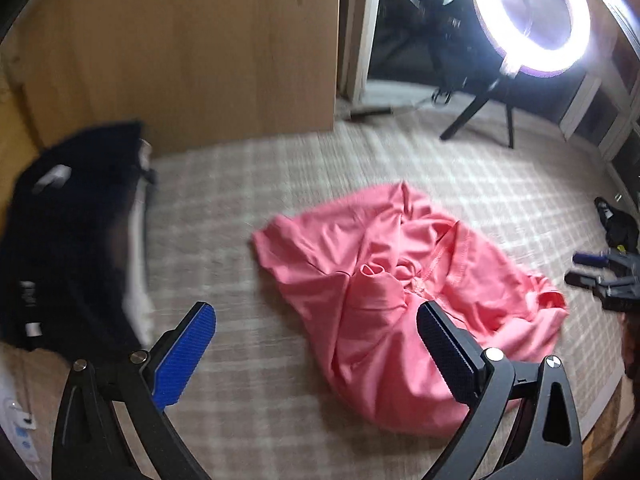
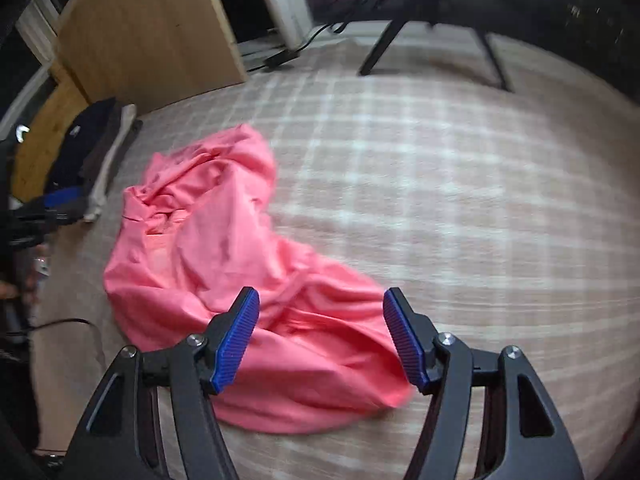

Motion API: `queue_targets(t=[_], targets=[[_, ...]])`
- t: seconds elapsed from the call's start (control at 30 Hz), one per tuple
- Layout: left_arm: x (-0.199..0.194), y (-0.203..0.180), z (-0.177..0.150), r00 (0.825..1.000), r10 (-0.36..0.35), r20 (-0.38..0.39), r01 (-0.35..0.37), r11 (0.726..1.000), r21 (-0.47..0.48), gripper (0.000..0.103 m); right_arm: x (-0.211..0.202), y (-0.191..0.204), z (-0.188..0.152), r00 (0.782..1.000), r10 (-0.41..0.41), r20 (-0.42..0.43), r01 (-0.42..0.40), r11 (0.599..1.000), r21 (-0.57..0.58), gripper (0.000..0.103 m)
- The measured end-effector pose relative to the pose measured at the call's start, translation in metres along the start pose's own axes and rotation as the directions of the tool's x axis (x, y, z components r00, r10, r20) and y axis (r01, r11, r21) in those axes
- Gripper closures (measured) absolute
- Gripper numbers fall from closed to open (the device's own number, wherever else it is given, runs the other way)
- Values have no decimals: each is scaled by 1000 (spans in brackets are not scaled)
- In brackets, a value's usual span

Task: Fold clothes
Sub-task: 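Grasp a pink shirt edge with the right gripper and lift it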

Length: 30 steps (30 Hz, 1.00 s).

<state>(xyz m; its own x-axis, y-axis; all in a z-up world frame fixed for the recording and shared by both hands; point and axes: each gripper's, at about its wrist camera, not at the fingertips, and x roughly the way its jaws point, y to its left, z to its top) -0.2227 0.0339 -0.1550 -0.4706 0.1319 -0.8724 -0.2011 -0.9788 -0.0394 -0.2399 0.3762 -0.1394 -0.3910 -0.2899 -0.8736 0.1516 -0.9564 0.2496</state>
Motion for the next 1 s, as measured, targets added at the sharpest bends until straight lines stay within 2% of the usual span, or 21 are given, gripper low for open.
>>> queue_targets(t=[0.07, 0.17, 0.23, 0.27, 0.3, 0.33, 0.37, 0.47, 0.57, 0.67, 0.73, 0.77, 0.83, 0.93, 1.0], targets=[[22, -8, 2, 999, -13, -33, 13, 1000, 7, 2, 4, 17, 9, 1000, 15, 19, -14, 999, -41, 40], [48, -18, 3, 997, 5, -78, -2, 999, 43, 3, 22, 40, 33, 998, 37, 44, -33, 995, -97, 40], [63, -25, 2, 994, 33, -102, -26, 997, 68, 9, 40, 52, 46, 998, 50, 29, -46, 991, -127, 40], [67, -25, 0, 993, 34, -113, -27, 997, 68, 19, 48, 58, 48, 998, 62, 12, -59, 987, -148, 43], [68, -24, -2, 992, 22, -121, -15, 998, 64, 22, 57, 64, 51, 997, 73, -6, -73, 983, -169, 50], [68, -22, -5, 992, 8, -122, -1, 999, 54, 23, 65, 70, 54, 996, 83, -23, -86, 978, -190, 88], [68, -19, -7, 992, -5, -124, 11, 999, 45, 25, 70, 75, 56, 995, 92, -35, -98, 974, -206, 99], [55, -8, -17, 994, -9, -107, 11, 1000, 17, 27, 48, 73, 53, 994, 106, -2, -104, 973, -207, 99], [37, 5, -26, 997, -16, -78, 16, 1000, -9, 26, 9, 56, 49, 988, 144, 56, -135, 980, -148, 99], [22, 9, -31, 998, 2, -65, -2, 1000, -6, 25, -54, 30, 37, 975, 145, 170, -127, 986, -111, 99], [13, 8, -33, 998, 19, -57, -19, 1000, 4, 25, -92, 9, 28, 964, 105, 243, -90, 993, -74, 99], [9, 6, -33, 998, 25, -53, -24, 1000, 10, 25, -111, -7, 24, 961, 54, 273, -46, 998, -36, 99], [3, 5, -30, 999, 19, -46, -18, 1000, 22, 25, -136, -44, 13, 950, -103, 294, 86, 994, 70, 99], [6, -3, -16, 999, 5, -41, -3, 998, 56, 25, -148, -103, -7, 909, -331, 254, 274, 933, 235, 99], [11, -12, -6, 999, -7, -39, 10, 996, 84, 24, -142, -123, -10, 915, -337, 219, 265, 916, 302, 99]])
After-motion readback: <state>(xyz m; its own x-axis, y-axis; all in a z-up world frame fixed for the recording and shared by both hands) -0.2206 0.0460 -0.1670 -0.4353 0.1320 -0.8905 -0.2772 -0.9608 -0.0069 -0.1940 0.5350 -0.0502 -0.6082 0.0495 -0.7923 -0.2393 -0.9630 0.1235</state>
